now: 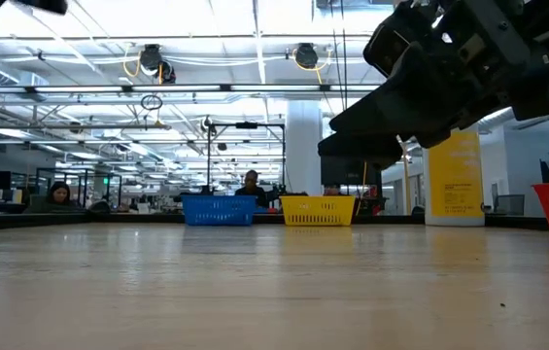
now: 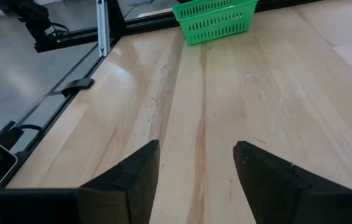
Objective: Pick & Place Travel size toiletries
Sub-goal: Put the black hair comb into the green bin, then return to Home Position
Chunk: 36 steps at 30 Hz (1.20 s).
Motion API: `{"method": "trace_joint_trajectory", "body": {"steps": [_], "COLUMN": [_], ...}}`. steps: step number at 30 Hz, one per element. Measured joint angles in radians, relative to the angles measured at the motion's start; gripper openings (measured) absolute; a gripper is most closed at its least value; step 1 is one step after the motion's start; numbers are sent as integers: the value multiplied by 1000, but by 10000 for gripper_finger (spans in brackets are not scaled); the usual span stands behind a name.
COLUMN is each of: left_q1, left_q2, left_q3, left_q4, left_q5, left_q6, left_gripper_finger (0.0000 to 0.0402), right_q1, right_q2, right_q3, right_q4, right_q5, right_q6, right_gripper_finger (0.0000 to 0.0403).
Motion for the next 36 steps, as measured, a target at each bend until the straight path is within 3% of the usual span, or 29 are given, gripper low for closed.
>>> {"method": "trace_joint_trajectory", "body": {"steps": [10,21,25,36], "left_q1": [-16,76,104,151], "left_q2": [-21,-110,-185,-324], "left_q3": [-276,-477,-552,-742], "left_q4": [51,274,304,378], "left_q5": [166,181,173,154], "left_q6": [42,135,106,-95], "left_gripper_finger": [8,6,6,64], "right_q1": [16,15,15,15], "right_q2": [0,0,0,0], "right_q3": [0,0,0,0], "right_q4": [8,17,5,10], "right_q5": [1,2,2,2], "right_q6": [-7,-7,-7,-7], "right_gripper_finger": [196,192,192,192]}}
